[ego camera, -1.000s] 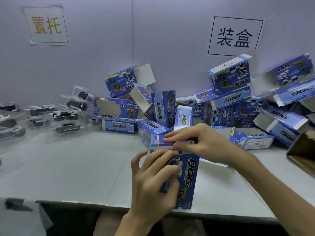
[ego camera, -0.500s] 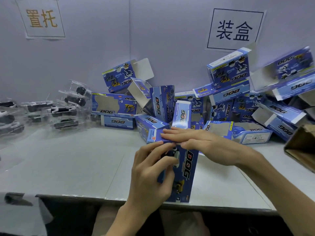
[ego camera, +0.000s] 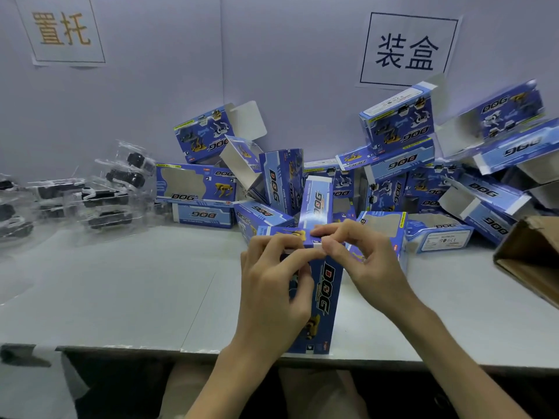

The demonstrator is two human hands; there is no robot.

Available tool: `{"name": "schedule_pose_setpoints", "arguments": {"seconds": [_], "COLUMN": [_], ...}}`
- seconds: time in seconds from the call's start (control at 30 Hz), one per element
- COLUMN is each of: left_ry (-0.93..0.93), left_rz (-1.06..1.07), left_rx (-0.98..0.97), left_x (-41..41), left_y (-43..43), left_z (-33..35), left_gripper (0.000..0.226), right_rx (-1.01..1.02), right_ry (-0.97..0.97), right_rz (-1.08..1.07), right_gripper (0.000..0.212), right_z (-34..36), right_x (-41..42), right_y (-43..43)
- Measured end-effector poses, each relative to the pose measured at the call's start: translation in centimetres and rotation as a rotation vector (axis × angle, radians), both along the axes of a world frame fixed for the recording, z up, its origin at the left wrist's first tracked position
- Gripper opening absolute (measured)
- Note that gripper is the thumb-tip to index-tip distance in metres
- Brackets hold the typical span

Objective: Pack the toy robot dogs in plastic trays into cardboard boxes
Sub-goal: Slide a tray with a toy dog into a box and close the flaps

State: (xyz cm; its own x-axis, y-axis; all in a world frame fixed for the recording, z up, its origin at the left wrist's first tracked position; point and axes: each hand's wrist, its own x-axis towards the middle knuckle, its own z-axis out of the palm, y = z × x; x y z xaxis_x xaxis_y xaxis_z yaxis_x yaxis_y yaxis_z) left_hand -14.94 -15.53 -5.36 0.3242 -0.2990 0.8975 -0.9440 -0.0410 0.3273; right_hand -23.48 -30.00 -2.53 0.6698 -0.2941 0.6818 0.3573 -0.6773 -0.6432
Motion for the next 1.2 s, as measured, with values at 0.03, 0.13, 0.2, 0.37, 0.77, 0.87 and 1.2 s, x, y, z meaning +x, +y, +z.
{"name": "schedule_pose_setpoints", "arguments": {"seconds": [0.03,0.13,0.2,0.37,0.77,0.87,1.2], "left_ry": [-0.003,-0.002,-0.004,-0.011,0.008,-0.003,-0.002], "left_rz": [-0.004,-0.008,-0.004,0.007,0.003,-0.008,-0.019], "left_rx": [0.006,0.023,0.021,0.039,0.083,0.079,0.039], "left_x": [0.0,0.0,0.1,0.1,0.2,0.4,1.2], "left_y": [0.0,0.0,0.0,-0.2,0.3,0.4,0.2], "left_z": [-0.1,-0.1,-0.2,-0.2,0.1,0.1,0.0], "left_gripper": [0.03,0.029,0.029,0.031,0.029,0.03,0.025], "right_rx": [-0.018,-0.068,-0.078,-0.104,0.026,0.027,0.032], "right_ry": [0.014,0.07,0.106,0.144,0.028,0.03,0.091], "right_rz": [-0.006,-0.003,0.004,0.005,-0.076,-0.09,0.034], "right_gripper": [0.018,0.025,0.029,0.038,0.01,0.014,0.025], "right_z": [-0.1,-0.3,-0.4,-0.9,0.8,0.5,-0.5], "right_x": [-0.3,-1.4,-2.0,-2.3,-0.4,-0.4,-1.8], "right_y": [-0.1,-0.7,-0.9,-1.2,-0.1,0.1,-0.6]}}
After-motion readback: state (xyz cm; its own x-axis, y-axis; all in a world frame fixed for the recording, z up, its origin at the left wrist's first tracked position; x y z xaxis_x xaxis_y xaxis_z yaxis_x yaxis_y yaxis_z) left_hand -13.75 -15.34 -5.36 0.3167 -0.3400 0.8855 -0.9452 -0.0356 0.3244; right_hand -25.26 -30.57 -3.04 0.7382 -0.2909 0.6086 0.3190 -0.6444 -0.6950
